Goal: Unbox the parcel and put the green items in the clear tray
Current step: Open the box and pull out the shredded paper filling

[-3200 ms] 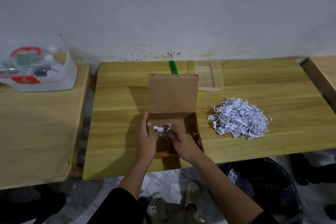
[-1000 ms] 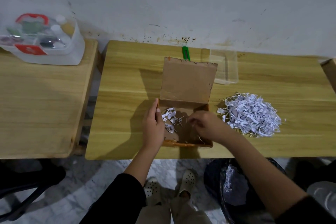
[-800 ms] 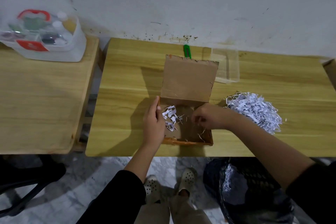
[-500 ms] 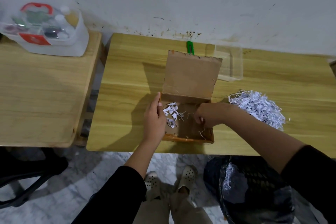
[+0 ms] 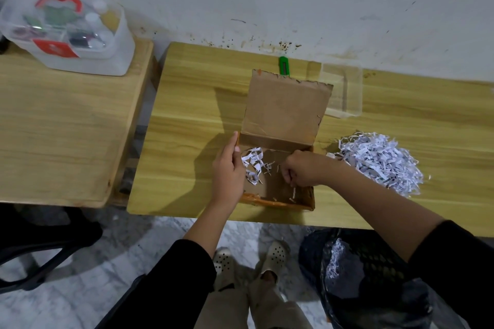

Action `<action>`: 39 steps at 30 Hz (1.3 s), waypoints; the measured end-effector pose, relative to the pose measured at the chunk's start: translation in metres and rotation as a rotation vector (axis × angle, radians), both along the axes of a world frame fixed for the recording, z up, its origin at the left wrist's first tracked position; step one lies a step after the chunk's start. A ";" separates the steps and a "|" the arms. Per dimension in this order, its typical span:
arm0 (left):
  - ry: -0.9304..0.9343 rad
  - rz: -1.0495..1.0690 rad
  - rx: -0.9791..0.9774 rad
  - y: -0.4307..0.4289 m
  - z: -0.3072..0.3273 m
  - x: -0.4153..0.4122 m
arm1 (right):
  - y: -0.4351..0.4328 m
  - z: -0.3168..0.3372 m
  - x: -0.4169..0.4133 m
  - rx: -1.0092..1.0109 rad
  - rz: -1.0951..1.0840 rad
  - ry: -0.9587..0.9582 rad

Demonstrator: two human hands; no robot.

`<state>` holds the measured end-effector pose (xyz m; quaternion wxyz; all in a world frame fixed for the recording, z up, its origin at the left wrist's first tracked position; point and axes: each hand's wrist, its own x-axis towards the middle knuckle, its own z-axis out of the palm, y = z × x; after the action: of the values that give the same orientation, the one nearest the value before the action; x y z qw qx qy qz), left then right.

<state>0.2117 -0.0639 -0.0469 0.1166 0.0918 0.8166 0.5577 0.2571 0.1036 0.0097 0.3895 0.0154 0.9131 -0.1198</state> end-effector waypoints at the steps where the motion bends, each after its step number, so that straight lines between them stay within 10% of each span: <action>1: -0.003 0.001 0.001 0.000 0.000 0.000 | 0.001 0.000 0.000 -0.026 -0.018 0.014; 14: -0.060 0.012 0.044 0.000 -0.003 -0.001 | -0.013 -0.011 0.001 -0.344 -0.557 0.459; 20: -0.125 0.010 0.092 0.000 -0.005 -0.001 | -0.034 -0.030 0.023 0.043 -0.623 0.344; 24: -0.173 0.006 0.138 -0.001 -0.002 -0.001 | -0.050 -0.037 0.020 -0.074 -0.736 0.300; 39: -0.444 0.064 0.452 -0.003 0.000 -0.009 | -0.066 -0.064 0.000 -0.395 -0.523 0.494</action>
<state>0.2027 -0.0671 -0.0470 0.2511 -0.0345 0.6291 0.7349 0.2567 0.0376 -0.0547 0.1103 0.1427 0.9040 -0.3877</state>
